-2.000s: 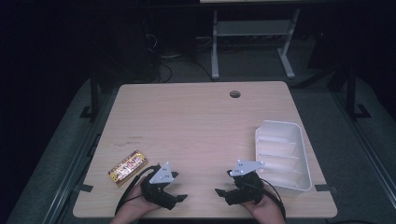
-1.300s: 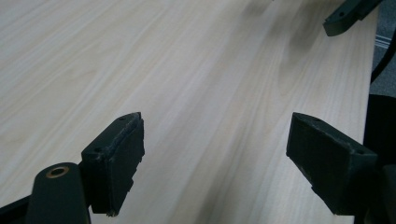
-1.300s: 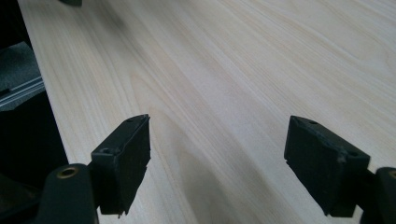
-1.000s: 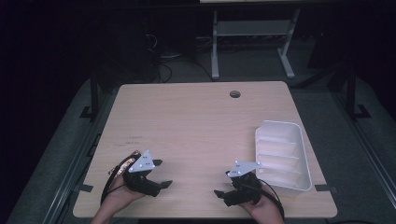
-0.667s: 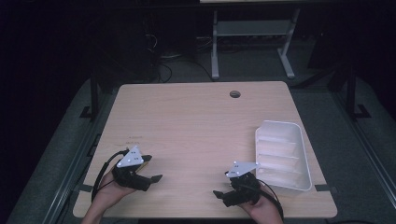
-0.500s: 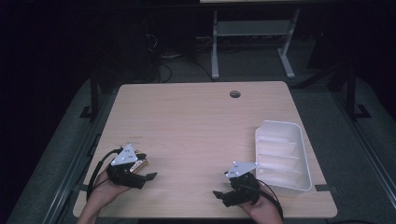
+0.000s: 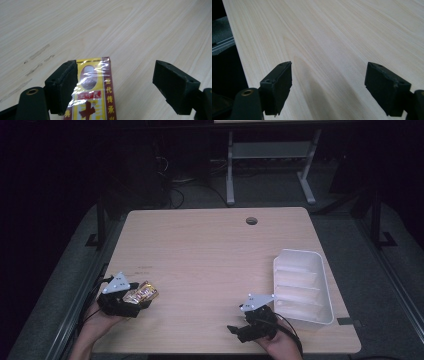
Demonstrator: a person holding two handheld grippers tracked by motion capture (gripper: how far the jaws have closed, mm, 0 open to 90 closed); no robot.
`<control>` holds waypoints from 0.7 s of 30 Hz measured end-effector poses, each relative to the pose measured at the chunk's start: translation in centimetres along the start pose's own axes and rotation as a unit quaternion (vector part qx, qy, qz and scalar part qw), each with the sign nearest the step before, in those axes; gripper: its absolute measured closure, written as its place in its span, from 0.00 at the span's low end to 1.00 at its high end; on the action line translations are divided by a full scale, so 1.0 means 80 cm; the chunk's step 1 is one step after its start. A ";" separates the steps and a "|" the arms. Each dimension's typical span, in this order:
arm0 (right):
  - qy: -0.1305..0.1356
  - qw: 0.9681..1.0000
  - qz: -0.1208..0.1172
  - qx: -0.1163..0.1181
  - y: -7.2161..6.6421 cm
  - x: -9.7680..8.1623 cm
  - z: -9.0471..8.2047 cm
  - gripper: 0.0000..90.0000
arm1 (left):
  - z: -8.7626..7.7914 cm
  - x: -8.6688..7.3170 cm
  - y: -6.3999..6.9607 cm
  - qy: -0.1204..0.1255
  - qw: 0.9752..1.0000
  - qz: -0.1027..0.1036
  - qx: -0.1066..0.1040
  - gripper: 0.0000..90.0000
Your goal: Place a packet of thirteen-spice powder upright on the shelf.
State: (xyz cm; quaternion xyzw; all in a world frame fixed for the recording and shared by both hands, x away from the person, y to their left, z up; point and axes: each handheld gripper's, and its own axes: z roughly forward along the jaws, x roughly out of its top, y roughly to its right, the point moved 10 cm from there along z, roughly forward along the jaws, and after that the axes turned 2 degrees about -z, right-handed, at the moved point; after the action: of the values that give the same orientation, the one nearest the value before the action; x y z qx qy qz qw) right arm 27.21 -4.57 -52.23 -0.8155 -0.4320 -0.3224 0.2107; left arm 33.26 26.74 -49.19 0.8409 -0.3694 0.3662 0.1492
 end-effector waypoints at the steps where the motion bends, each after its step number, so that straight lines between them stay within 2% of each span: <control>1: 0.000 1.000 0.000 0.000 0.000 0.000 0.000 0.24 | 0.000 -0.003 -0.003 -0.002 1.000 -0.003 0.002 0.22; 9: -0.003 1.000 -0.002 0.003 -0.003 0.000 0.001 0.24 | 0.001 -0.020 -0.018 -0.019 0.999 -0.025 0.010 0.22; 11: -0.003 1.000 -0.002 0.003 -0.003 0.000 0.001 0.24 | 0.001 -0.023 -0.021 -0.027 0.999 -0.021 0.019 0.22; 21: -0.004 1.000 -0.005 0.004 -0.004 0.000 0.002 0.24 | 0.009 -0.039 -0.029 -0.053 0.998 -0.033 0.022 0.24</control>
State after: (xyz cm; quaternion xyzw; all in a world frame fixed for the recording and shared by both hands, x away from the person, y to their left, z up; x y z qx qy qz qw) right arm 26.96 -4.32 -52.31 -0.8134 -0.4386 -0.3185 0.2109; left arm 33.86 29.54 -51.90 0.8739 -0.3410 0.3241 0.1226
